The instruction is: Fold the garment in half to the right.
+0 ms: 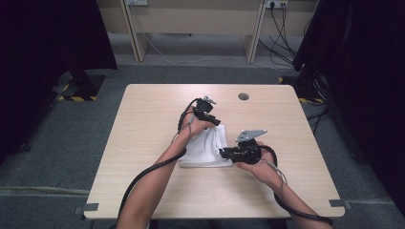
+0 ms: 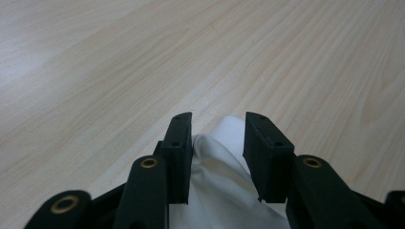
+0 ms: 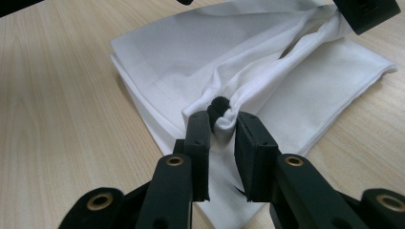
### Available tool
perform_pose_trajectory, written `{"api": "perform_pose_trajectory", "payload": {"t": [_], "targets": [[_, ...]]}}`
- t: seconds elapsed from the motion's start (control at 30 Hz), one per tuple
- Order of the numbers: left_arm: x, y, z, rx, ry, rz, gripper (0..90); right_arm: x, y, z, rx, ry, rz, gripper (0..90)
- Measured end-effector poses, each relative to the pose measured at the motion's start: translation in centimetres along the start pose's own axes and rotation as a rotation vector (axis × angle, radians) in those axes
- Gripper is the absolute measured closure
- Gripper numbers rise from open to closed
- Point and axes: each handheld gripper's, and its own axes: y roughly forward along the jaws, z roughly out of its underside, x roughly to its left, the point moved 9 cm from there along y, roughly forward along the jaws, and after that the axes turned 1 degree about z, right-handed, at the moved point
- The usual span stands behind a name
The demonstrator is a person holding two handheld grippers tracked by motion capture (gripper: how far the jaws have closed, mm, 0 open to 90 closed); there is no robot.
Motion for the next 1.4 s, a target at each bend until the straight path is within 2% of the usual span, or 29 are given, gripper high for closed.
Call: {"api": "perform_pose_trajectory", "payload": {"t": [0.13,0.37,0.63,0.73,0.93,1.07,1.23,1.4], "targets": [[-0.1,0.0,-0.2,-0.007,0.006,-0.002,54.6,0.0,0.0,0.1,0.005,0.000,-0.001,75.4],[0.0,-0.2,-0.6,-0.020,0.005,-0.017,46.6,0.0,0.0,0.3,0.010,-0.003,0.001,74.7],[0.4,-0.4,-0.8,-0.031,-0.029,-0.044,35.9,-0.2,-0.1,0.7,0.016,0.002,0.004,73.7],[0.4,-0.5,-1.0,-0.044,-0.045,-0.044,31.8,-0.3,-0.2,0.9,0.020,0.006,0.004,72.7],[0.7,-0.9,-1.2,-0.057,-0.053,-0.045,26.5,-0.6,-0.3,1.1,0.024,0.017,0.005,67.5],[1.2,-1.3,-1.0,-0.053,-0.069,-0.058,20.9,-1.2,-1.1,0.5,-0.001,0.036,0.014,62.7],[1.9,-1.9,-0.7,-0.055,-0.068,-0.073,14.3,-2.7,-2.2,-1.3,-0.045,0.061,0.045,59.0],[2.4,-2.8,-0.1,-0.058,-0.063,-0.079,12.1,-4.5,-1.9,-2.9,-0.050,0.075,0.083,58.9]]}}
